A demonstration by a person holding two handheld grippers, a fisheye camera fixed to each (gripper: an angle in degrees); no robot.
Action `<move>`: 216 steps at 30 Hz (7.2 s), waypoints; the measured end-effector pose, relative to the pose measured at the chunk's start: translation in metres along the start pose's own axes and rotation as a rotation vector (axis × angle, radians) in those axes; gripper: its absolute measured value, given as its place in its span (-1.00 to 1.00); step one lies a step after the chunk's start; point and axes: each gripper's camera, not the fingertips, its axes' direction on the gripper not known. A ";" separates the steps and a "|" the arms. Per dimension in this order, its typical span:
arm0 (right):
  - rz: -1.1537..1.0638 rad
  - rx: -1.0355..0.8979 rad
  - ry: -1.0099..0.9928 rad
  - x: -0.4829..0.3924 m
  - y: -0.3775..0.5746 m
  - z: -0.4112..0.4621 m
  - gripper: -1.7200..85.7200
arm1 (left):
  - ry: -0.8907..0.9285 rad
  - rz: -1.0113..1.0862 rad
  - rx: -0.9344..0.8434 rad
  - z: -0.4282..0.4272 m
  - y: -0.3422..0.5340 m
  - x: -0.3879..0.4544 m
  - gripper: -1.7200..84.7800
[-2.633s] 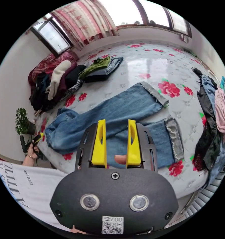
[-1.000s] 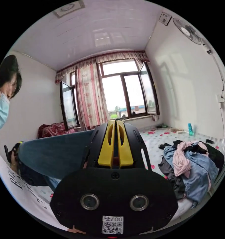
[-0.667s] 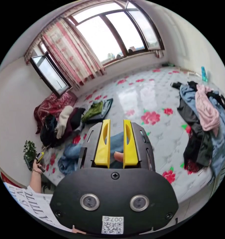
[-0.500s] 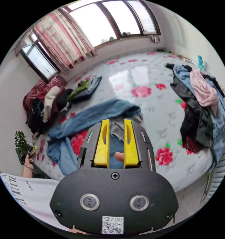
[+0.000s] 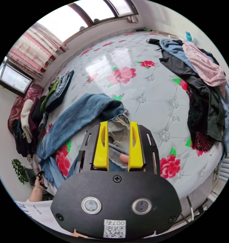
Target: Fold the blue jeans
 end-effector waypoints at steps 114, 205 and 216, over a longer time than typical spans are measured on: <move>0.186 -0.107 -0.211 0.102 0.045 -0.125 -0.81 | 0.126 -0.395 0.023 -0.050 0.167 -0.058 -0.96; -1.117 0.072 0.060 -0.127 0.032 -0.167 -0.97 | 0.029 0.656 0.198 -0.158 0.156 -0.034 -0.98; -0.884 -0.277 -0.017 -0.036 0.080 -0.088 -0.97 | 0.130 0.482 -0.040 -0.052 0.214 -0.047 -0.98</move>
